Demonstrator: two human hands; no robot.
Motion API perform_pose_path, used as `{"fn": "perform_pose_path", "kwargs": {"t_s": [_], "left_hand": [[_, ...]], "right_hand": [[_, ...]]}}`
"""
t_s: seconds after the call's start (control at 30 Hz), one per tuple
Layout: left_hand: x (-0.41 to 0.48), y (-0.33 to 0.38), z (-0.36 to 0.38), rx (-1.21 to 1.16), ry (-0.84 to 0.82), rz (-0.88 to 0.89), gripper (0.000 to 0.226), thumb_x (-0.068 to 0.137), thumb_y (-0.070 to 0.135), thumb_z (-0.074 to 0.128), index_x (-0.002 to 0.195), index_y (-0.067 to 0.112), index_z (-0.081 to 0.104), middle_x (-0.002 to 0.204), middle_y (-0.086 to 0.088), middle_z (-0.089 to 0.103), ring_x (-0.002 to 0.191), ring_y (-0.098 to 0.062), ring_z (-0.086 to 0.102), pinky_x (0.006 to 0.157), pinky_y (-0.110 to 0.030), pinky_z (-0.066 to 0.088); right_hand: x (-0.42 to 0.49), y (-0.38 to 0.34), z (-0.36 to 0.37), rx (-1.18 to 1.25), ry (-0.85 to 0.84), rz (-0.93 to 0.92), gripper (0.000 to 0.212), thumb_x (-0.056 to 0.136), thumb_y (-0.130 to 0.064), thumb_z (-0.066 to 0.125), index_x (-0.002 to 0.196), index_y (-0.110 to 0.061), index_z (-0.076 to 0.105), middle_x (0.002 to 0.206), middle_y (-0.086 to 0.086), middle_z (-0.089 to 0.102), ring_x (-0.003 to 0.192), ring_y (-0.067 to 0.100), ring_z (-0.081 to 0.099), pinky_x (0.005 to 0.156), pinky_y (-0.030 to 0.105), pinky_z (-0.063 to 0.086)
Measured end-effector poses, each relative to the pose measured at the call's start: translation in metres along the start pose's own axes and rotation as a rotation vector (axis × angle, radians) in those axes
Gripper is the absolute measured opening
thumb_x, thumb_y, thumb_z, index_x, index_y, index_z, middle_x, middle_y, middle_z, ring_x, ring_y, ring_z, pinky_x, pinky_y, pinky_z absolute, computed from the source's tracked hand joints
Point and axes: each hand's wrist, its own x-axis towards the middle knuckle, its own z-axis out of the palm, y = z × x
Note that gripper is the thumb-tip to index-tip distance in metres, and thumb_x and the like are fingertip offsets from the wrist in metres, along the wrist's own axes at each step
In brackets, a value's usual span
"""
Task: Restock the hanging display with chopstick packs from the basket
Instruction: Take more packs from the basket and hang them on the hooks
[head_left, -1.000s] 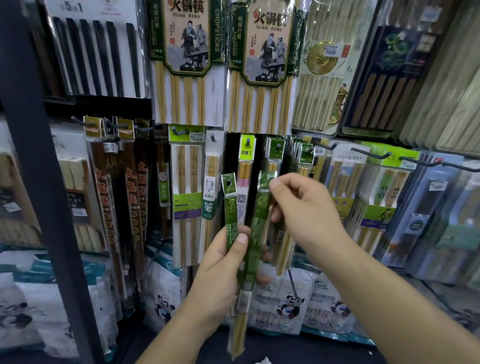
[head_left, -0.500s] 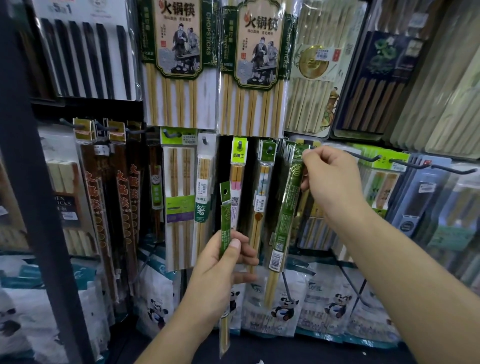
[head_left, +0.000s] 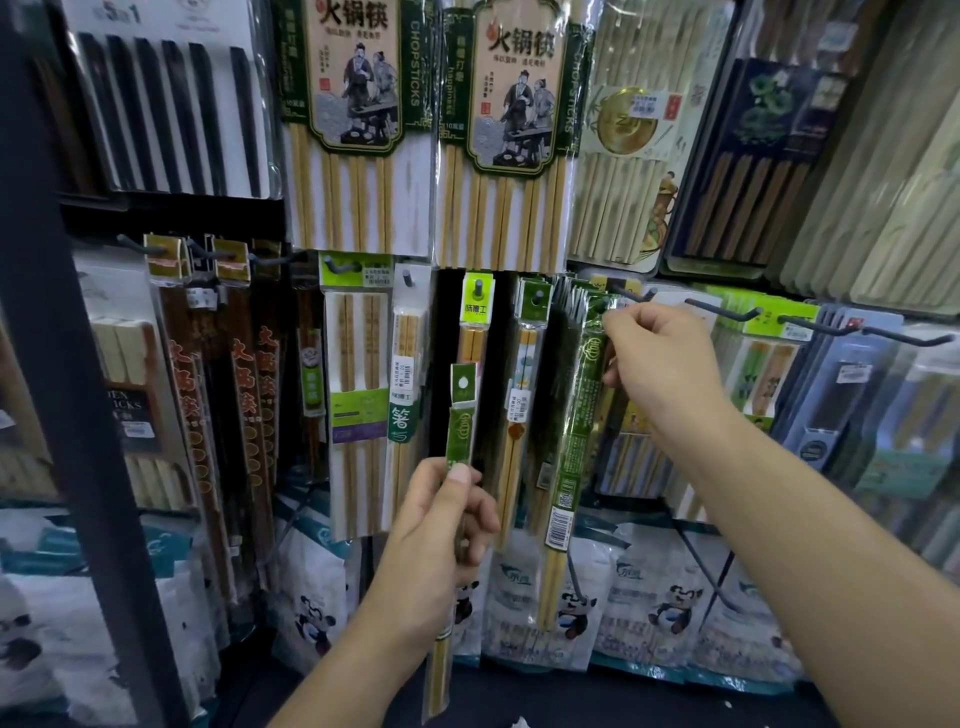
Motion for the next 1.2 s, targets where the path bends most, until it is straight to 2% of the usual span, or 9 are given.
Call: {"fn": "perform_pose_path", "kwargs": {"t_s": [0.17, 0.3, 0.4, 0.5, 0.63, 0.77, 0.9, 1.0, 1.2], "left_hand": [[0.0, 0.003, 0.002, -0.024, 0.03, 0.02, 0.044, 0.111, 0.019, 0.036, 0.076, 0.032, 0.059, 0.081, -0.006, 0.066, 0.059, -0.017, 0.057, 0.041, -0.025, 0.038], [-0.001, 0.005, 0.008, -0.027, -0.002, 0.032, 0.036, 0.109, 0.015, 0.044, 0.08, 0.027, 0.063, 0.083, -0.005, 0.067, 0.07, -0.022, 0.067, 0.053, -0.035, 0.058], [0.0, 0.004, 0.019, -0.041, -0.014, 0.037, 0.037, 0.106, 0.013, 0.05, 0.079, 0.032, 0.065, 0.077, -0.001, 0.065, 0.073, -0.023, 0.068, 0.059, -0.041, 0.062], [0.0, 0.002, 0.032, -0.018, -0.05, 0.06, 0.036, 0.106, 0.012, 0.051, 0.081, 0.033, 0.066, 0.072, 0.004, 0.063, 0.074, -0.02, 0.068, 0.059, -0.04, 0.062], [-0.001, 0.001, 0.045, -0.015, -0.052, 0.08, 0.029, 0.104, 0.015, 0.055, 0.084, 0.032, 0.068, 0.073, -0.001, 0.061, 0.073, -0.018, 0.067, 0.061, -0.04, 0.063], [0.006, 0.007, 0.062, 0.006, 0.009, 0.156, 0.028, 0.103, 0.016, 0.057, 0.086, 0.034, 0.07, 0.08, -0.007, 0.061, 0.073, -0.016, 0.066, 0.063, -0.032, 0.062], [0.022, 0.016, 0.075, 0.137, 0.076, 0.253, 0.015, 0.104, 0.023, 0.058, 0.102, 0.034, 0.069, 0.081, 0.01, 0.071, 0.076, -0.005, 0.068, 0.069, -0.017, 0.055], [0.035, 0.019, 0.08, 0.267, 0.1, 0.292, 0.019, 0.104, 0.027, 0.058, 0.107, 0.046, 0.061, 0.092, 0.013, 0.069, 0.087, 0.002, 0.064, 0.075, -0.009, 0.05], [0.043, 0.017, 0.082, 0.303, 0.104, 0.309, 0.024, 0.101, 0.02, 0.063, 0.102, 0.044, 0.061, 0.082, 0.026, 0.064, 0.076, 0.006, 0.06, 0.069, -0.008, 0.048]], "right_hand": [[-0.01, 0.005, -0.004, -0.053, 0.065, -0.039, 0.037, 0.098, -0.034, 0.06, 0.077, -0.004, 0.061, 0.064, 0.013, 0.059, 0.06, 0.018, 0.057, 0.062, 0.029, 0.048], [-0.032, 0.003, -0.012, -0.022, 0.022, -0.061, 0.022, 0.099, -0.03, 0.062, 0.083, -0.016, 0.068, 0.067, 0.002, 0.065, 0.056, 0.005, 0.054, 0.053, 0.021, 0.047], [-0.047, -0.004, -0.012, 0.068, -0.166, -0.093, 0.013, 0.098, -0.026, 0.065, 0.087, -0.026, 0.071, 0.079, -0.004, 0.073, 0.061, 0.0, 0.06, 0.053, 0.014, 0.048], [-0.054, -0.006, -0.012, 0.095, -0.345, -0.106, 0.014, 0.099, -0.026, 0.066, 0.087, -0.025, 0.073, 0.069, -0.007, 0.072, 0.053, -0.001, 0.06, 0.049, 0.011, 0.043], [-0.052, -0.004, -0.016, 0.129, -0.359, -0.09, 0.024, 0.099, -0.024, 0.065, 0.077, -0.021, 0.071, 0.059, 0.0, 0.065, 0.044, 0.0, 0.053, 0.047, 0.012, 0.04], [-0.04, -0.003, -0.023, 0.178, -0.331, -0.056, 0.029, 0.1, -0.028, 0.065, 0.072, -0.022, 0.069, 0.06, -0.001, 0.065, 0.046, 0.002, 0.054, 0.047, 0.015, 0.041], [-0.019, -0.006, -0.024, 0.069, -0.217, -0.121, 0.03, 0.103, -0.032, 0.058, 0.078, -0.016, 0.067, 0.059, -0.004, 0.061, 0.047, 0.001, 0.054, 0.046, 0.019, 0.043], [-0.001, -0.009, -0.021, -0.016, -0.149, -0.177, 0.035, 0.104, -0.033, 0.054, 0.08, -0.009, 0.063, 0.063, 0.002, 0.056, 0.061, 0.02, 0.058, 0.061, 0.033, 0.047], [0.007, -0.01, -0.014, -0.149, -0.102, -0.244, 0.045, 0.105, -0.037, 0.048, 0.076, -0.004, 0.057, 0.059, 0.014, 0.052, 0.057, 0.028, 0.055, 0.061, 0.046, 0.051]]}}
